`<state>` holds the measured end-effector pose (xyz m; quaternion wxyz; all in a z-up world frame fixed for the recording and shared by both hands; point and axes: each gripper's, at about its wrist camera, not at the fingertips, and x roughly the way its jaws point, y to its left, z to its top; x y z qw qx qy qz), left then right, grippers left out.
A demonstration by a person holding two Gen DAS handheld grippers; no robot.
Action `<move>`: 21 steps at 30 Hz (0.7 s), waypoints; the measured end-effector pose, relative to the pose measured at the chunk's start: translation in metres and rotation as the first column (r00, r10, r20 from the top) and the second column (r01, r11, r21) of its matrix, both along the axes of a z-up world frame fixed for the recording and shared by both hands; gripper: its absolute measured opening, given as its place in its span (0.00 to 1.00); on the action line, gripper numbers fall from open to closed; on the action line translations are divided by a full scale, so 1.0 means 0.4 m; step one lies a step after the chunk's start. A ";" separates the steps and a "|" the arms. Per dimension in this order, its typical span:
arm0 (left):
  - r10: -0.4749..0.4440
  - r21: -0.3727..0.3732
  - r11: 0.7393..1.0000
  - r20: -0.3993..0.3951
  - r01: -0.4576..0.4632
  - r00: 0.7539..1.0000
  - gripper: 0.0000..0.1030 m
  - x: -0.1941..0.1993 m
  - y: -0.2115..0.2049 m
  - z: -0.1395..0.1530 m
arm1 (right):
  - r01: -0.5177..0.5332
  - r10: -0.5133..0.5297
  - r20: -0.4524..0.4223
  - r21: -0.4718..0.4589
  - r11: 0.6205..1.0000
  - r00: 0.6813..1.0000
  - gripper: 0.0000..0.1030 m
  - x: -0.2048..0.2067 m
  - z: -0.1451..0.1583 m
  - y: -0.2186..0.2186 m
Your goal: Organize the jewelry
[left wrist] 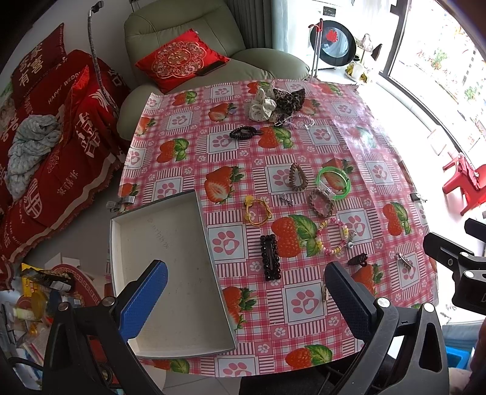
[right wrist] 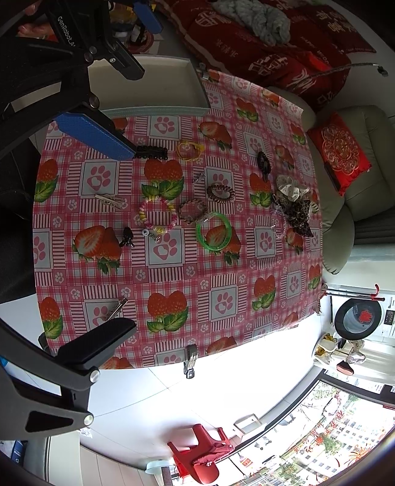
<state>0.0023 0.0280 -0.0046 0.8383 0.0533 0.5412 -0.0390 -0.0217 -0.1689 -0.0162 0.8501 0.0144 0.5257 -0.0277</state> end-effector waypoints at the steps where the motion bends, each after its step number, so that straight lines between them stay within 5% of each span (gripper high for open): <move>1: 0.000 0.000 1.000 -0.001 0.000 1.000 1.00 -0.001 0.000 0.000 | 0.000 0.000 0.001 0.000 1.000 1.000 1.00 0.001 0.000 0.000; 21: 0.016 0.017 1.000 -0.091 -0.014 0.996 1.00 0.042 0.003 -0.083 | 0.033 -0.031 -0.063 0.036 0.999 0.998 1.00 0.018 -0.069 -0.048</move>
